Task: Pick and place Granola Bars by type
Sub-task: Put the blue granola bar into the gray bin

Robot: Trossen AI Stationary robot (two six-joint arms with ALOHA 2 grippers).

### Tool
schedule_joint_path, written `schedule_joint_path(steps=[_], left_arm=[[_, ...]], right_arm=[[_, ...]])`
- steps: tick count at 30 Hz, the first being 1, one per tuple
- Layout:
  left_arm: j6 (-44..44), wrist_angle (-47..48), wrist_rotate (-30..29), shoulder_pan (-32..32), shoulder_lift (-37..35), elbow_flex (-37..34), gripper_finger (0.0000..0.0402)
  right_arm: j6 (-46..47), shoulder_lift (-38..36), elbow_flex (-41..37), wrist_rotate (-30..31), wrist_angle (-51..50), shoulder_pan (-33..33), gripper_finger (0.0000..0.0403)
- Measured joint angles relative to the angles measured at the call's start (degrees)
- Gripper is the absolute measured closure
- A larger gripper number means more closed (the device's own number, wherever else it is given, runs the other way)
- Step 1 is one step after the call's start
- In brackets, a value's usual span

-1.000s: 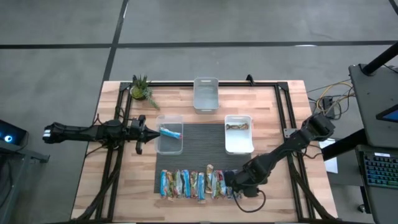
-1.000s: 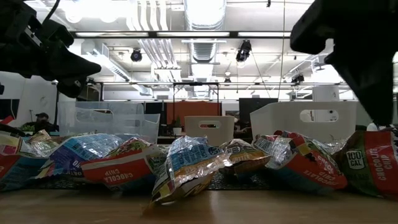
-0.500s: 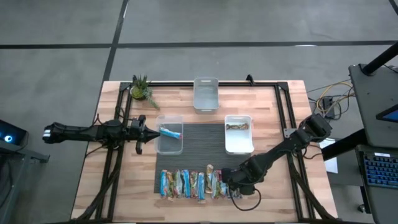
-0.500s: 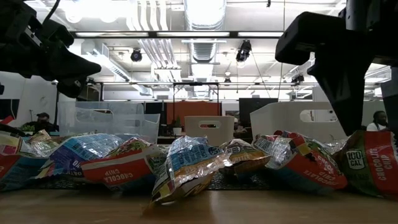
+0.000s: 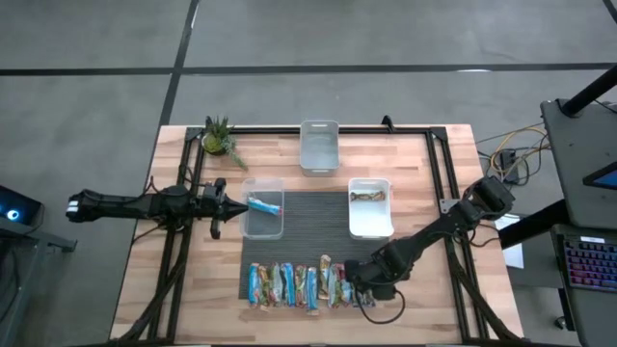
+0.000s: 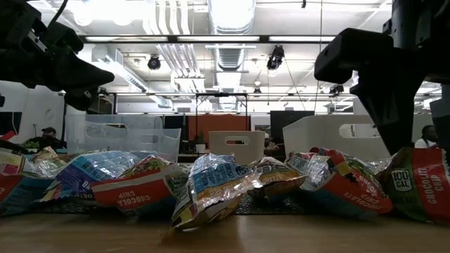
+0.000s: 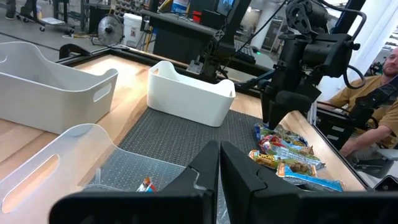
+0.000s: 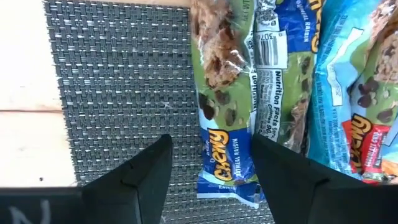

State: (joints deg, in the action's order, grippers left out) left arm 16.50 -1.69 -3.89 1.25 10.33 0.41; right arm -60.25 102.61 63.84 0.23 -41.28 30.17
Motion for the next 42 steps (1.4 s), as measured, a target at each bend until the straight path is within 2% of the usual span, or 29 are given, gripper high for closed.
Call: schedule_joint_path(steps=[42], left_arm=[[0.0, 0.0, 0.0, 0.0, 0.0, 0.0, 0.0402]], right_arm=[[0.0, 0.0, -2.9, -0.1, 2.7, -1.4, 0.0193]])
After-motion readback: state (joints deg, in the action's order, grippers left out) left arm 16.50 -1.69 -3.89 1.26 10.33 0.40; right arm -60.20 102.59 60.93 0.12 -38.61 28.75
